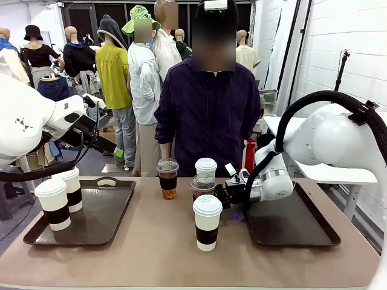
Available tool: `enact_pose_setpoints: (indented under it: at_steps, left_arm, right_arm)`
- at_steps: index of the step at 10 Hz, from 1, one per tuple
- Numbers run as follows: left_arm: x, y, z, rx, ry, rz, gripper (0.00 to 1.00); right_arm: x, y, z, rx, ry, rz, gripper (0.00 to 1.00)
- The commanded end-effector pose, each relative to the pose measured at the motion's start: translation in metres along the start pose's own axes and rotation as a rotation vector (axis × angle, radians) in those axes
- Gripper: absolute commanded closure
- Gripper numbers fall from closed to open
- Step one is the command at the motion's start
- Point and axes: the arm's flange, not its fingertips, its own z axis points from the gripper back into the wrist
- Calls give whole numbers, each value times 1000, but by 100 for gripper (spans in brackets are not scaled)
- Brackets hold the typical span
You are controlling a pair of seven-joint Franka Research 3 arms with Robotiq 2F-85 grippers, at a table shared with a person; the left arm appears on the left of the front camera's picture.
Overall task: Distribute the coffee onto the tray.
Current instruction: Pick up one iced Americano and place it on the right Handle tray.
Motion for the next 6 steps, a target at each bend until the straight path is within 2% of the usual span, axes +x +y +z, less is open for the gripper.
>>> enact_pose_setpoints:
  at_steps: [1,6]
  left_arm:
    - [-1,1,0,-6,1,3,0]
    - [-1,1,0,-6,1,3,0]
  right_arm:
    - [17,12,14,-57,-39,3,19]
    - [56,34,79,-113,-54,17,19]
